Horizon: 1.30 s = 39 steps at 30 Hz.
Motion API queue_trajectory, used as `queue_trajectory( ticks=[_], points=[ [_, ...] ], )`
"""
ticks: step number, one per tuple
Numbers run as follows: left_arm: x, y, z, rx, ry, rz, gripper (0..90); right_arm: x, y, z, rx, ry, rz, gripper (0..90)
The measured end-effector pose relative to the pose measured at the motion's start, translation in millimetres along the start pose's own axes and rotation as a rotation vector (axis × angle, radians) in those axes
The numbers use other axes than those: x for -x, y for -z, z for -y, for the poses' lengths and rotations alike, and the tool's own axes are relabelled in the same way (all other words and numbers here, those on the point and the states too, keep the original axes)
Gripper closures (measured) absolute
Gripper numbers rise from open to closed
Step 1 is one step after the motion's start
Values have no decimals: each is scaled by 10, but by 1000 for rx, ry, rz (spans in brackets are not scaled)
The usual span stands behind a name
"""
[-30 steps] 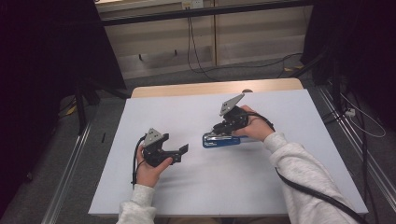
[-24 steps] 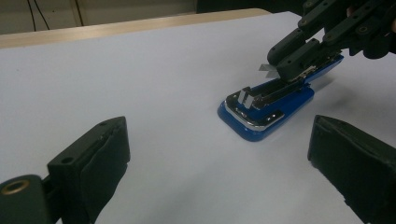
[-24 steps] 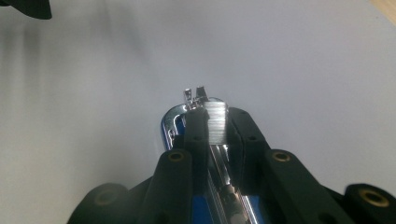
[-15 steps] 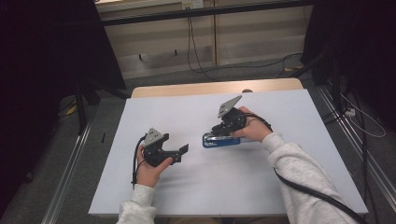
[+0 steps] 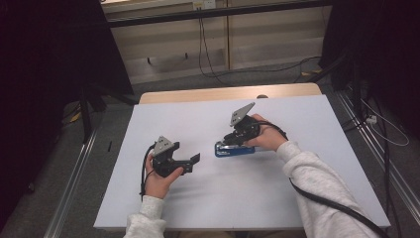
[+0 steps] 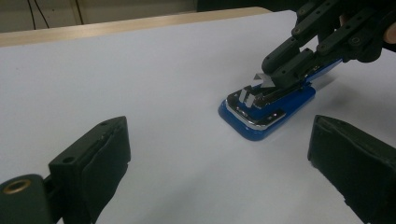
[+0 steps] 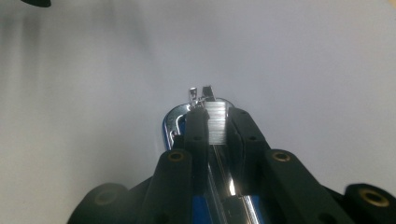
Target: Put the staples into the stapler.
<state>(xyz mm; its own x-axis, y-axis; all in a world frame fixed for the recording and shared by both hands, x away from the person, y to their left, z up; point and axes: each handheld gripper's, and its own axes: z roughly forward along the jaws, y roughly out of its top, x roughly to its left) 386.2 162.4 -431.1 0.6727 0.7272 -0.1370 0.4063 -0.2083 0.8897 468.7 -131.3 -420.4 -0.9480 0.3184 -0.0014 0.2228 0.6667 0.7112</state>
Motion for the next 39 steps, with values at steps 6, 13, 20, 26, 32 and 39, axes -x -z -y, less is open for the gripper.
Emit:
queue_trajectory(
  ticks=[6, 13, 20, 26, 32, 39],
  points=[
    [-1, -4, 1, 0, 1, 0, 60, -7, -18, 0, -2, 5, -7, 794],
    [-2, -2, 1, -2, 1, -3, 60, -11, -37, -9, -3, 16, -16, 794],
    [-3, -4, 2, -2, 2, -5, 60, -13, -52, -26, -6, 22, -16, 794],
    [2, -11, 4, 0, 5, -4, 60, -9, -54, -28, -5, 27, -17, 794],
    [-7, -9, 3, -11, -7, -6, 60, -6, -72, -27, -8, 29, -19, 794],
    [-9, -12, 3, -11, -7, -6, 60, 1, -90, -34, -8, 33, -23, 794]
  ],
)
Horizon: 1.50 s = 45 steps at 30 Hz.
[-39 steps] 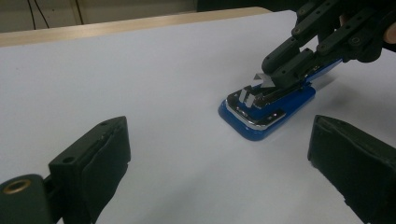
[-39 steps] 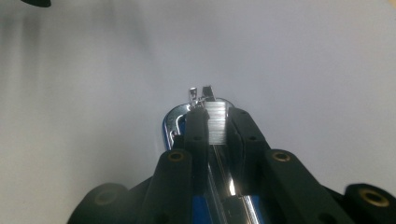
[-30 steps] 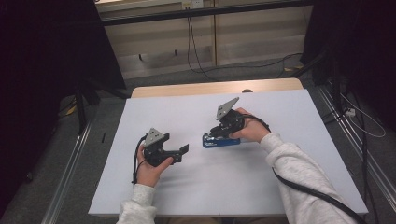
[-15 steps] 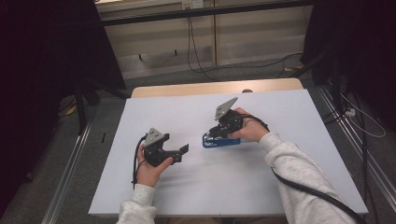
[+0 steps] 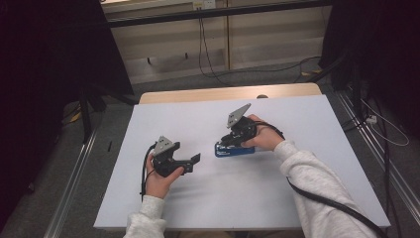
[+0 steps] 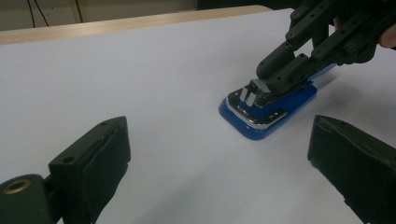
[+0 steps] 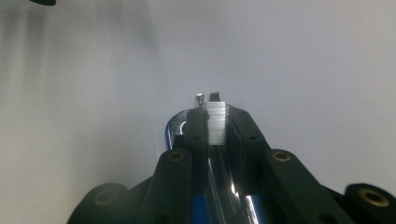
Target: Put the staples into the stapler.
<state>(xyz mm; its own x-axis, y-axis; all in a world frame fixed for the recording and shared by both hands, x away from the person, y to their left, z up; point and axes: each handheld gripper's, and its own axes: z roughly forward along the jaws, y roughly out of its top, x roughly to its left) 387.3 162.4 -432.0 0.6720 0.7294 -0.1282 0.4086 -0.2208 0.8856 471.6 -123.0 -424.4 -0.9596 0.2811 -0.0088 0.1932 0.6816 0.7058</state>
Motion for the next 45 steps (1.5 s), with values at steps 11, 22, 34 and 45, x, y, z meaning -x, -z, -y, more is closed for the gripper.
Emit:
queue_trajectory(
  ticks=[11, 22, 34, 45],
  points=[
    [6, -8, 3, 5, 6, 4, 60, 4, 38, -34, 3, 24, 0, 794],
    [10, -13, 5, 6, 15, 0, 60, 16, 30, -39, -7, 65, -11, 794],
    [5, -13, 7, 3, 15, -2, 60, 25, 5, -40, -3, 90, -19, 794],
    [-2, -12, 7, -5, 4, -3, 60, 26, 4, -46, -3, 109, -30, 794]
  ],
)
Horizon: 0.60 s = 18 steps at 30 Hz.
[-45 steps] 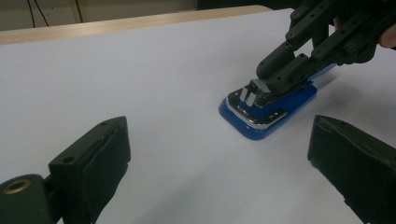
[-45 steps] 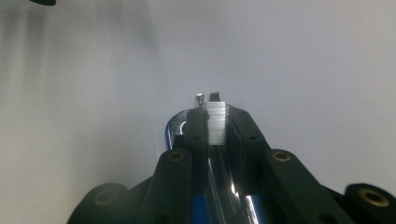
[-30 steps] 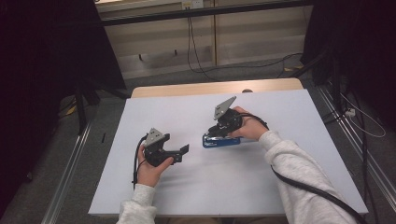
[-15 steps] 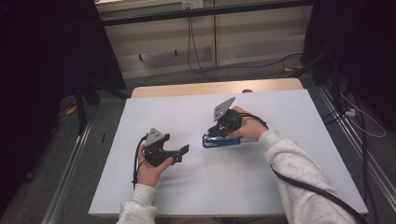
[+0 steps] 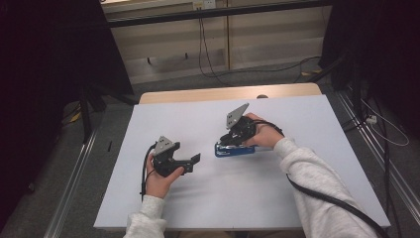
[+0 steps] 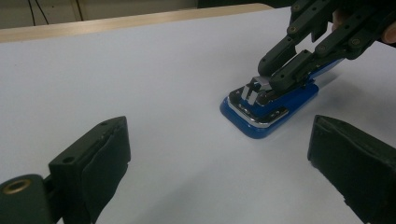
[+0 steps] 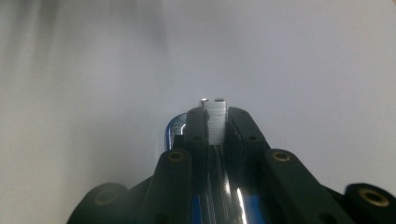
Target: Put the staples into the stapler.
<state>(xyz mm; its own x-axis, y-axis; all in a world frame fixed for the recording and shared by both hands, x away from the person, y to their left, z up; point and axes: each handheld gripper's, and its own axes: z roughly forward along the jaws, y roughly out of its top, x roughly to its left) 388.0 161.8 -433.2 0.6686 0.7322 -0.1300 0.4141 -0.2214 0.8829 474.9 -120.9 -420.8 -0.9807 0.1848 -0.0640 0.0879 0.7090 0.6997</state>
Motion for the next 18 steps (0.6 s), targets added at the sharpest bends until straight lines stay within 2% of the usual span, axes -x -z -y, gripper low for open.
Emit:
queue_trajectory(
  ticks=[18],
  points=[
    [-3, -3, 2, 1, 3, 0, 60, 14, -10, 12, 1, 5, -10, 794]
  ],
)
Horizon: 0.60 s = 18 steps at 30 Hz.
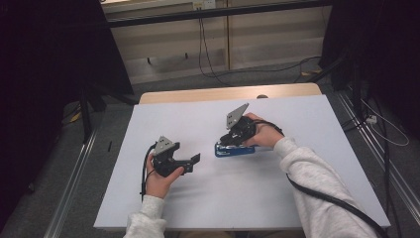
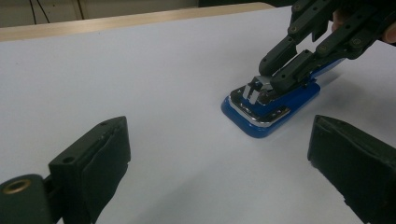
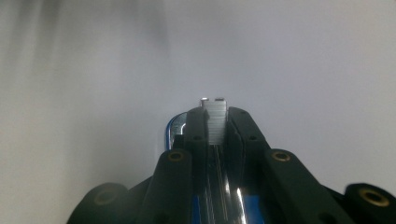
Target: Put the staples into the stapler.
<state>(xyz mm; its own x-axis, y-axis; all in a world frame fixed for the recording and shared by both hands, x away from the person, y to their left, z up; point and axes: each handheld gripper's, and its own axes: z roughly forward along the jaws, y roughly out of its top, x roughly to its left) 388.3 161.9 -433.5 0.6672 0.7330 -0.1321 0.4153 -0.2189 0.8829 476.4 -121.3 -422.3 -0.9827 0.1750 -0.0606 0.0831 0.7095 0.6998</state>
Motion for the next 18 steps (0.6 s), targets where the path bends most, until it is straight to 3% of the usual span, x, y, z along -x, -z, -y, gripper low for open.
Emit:
queue_trajectory(
  ticks=[18],
  points=[
    [-3, -1, 1, -1, 2, -1, 60, 23, 12, 20, 2, -1, -15, 794]
  ],
)
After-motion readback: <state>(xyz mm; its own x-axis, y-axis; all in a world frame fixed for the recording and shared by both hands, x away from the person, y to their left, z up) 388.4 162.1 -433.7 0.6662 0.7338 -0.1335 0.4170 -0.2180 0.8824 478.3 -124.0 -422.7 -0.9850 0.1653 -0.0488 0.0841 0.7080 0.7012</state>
